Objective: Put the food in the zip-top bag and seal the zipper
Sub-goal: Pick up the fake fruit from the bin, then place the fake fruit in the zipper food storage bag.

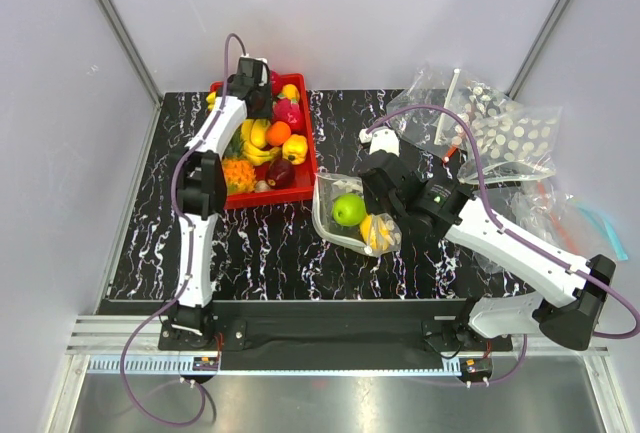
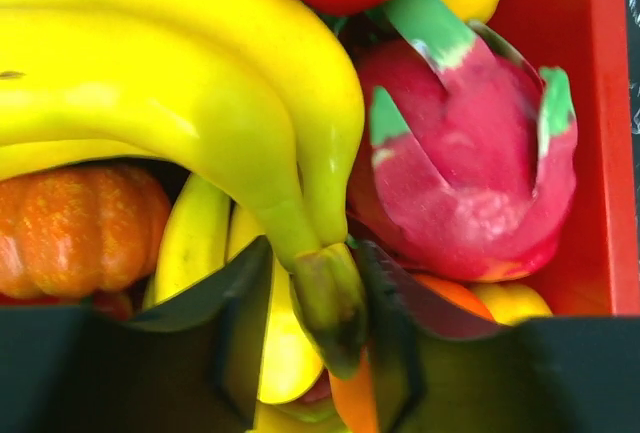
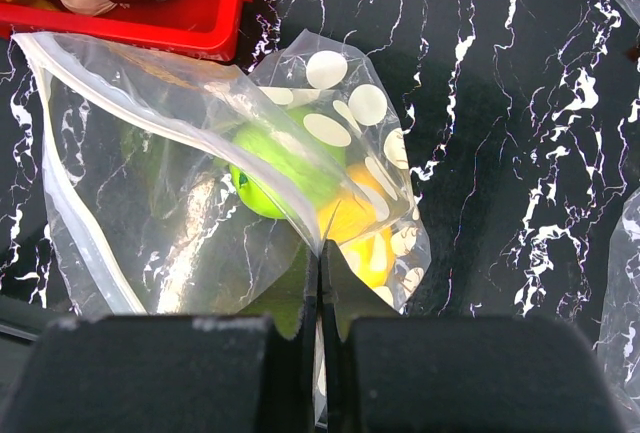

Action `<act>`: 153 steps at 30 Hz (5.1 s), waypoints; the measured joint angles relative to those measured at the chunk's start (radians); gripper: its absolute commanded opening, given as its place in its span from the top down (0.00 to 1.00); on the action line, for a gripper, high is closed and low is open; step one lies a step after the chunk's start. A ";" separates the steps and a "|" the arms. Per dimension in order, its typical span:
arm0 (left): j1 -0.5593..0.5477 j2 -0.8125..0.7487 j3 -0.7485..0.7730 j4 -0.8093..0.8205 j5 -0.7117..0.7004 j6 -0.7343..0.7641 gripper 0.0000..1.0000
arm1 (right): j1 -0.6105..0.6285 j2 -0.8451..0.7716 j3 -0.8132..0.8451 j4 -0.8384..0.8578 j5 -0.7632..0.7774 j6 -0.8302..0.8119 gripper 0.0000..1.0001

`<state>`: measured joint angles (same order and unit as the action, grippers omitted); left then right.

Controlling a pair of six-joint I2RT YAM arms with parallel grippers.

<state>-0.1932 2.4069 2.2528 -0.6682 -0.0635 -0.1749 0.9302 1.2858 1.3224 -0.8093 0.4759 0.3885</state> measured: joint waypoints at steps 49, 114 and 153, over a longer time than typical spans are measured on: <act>-0.227 -1.544 -1.489 1.136 0.635 -0.961 0.78 | -0.173 0.102 -0.047 0.248 -0.130 0.172 1.00; -0.492 -1.104 -1.747 1.907 0.520 -1.363 0.89 | -0.220 -0.226 -0.549 0.667 -0.118 0.322 1.00; -0.611 -0.783 -1.847 1.923 0.399 -1.471 0.87 | -0.220 -0.306 -0.674 0.854 -0.017 0.358 0.73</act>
<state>-0.8040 1.6238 0.4053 1.2549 0.3351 -1.6455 0.7105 0.9798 0.6483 0.0444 0.4587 0.7464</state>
